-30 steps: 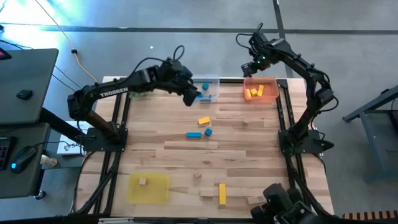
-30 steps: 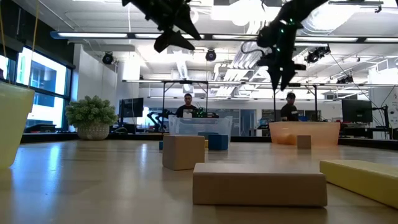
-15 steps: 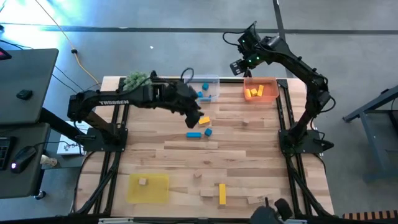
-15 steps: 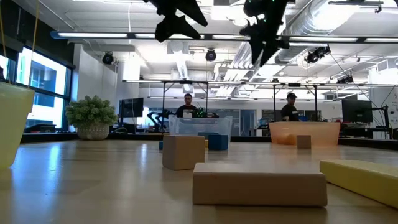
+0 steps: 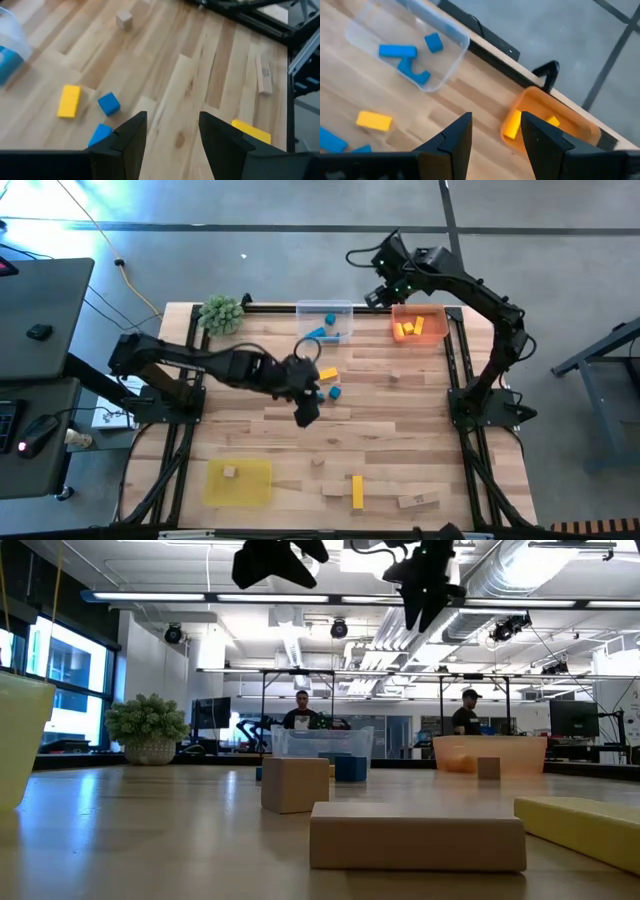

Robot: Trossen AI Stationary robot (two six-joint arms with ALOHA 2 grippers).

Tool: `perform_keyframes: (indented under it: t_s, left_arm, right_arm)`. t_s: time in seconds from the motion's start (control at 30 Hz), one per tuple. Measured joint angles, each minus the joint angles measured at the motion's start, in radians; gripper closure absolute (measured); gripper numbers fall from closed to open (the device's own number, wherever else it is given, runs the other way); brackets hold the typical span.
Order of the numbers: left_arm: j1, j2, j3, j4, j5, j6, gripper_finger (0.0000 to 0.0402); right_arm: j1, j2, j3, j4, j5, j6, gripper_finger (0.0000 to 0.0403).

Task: Sort & place blocks by color
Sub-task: Put the brown block into the yellow bin

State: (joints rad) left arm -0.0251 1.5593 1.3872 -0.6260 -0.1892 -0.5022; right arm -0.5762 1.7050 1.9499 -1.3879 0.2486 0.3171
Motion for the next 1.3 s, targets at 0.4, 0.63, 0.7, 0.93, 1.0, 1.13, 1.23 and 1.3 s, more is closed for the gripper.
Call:
perform_keyframes:
  t_s: [0.4, 0.63, 0.7, 0.93, 1.0, 1.13, 1.23, 1.3]
  left_arm:
    - [-0.11, 0.129, -0.001, 0.021, -0.067, -0.156, 0.0233]
    - [-0.153, 0.205, -0.001, 0.026, -0.068, -0.313, 0.0233]
    - [-0.164, 0.224, -0.001, 0.026, -0.067, -0.363, 0.0233]
    - [-0.194, 0.294, -0.001, 0.028, -0.061, -0.507, 0.0233]
    - [-0.2, 0.31, 0.0, 0.031, -0.057, -0.529, 0.0233]
    - [-0.219, 0.337, -0.001, 0.044, -0.057, -0.545, 0.0233]
    - [-0.237, 0.35, 0.0, 0.057, -0.059, -0.564, 0.0233]
    - [-0.249, 0.362, 0.0, 0.05, -0.065, -0.569, 0.0233]
  right_arm:
    - [0.074, 0.0, 0.0, -0.045, 0.013, -0.006, 0.0245]
    - [0.088, 0.001, 0.0, -0.047, 0.008, -0.015, 0.0245]
    - [0.088, 0.001, 0.0, -0.049, 0.006, -0.015, 0.0245]
    - [0.088, 0.001, -0.001, -0.049, 0.006, -0.029, 0.0245]
    - [0.088, 0.001, -0.001, -0.049, 0.006, -0.029, 0.0245]
    - [0.088, 0.001, -0.001, -0.049, 0.006, -0.025, 0.0245]
    - [0.088, 0.001, -0.001, -0.049, 0.006, -0.007, 0.0245]
    - [0.088, 0.001, -0.001, -0.049, 0.006, -0.003, 0.0245]
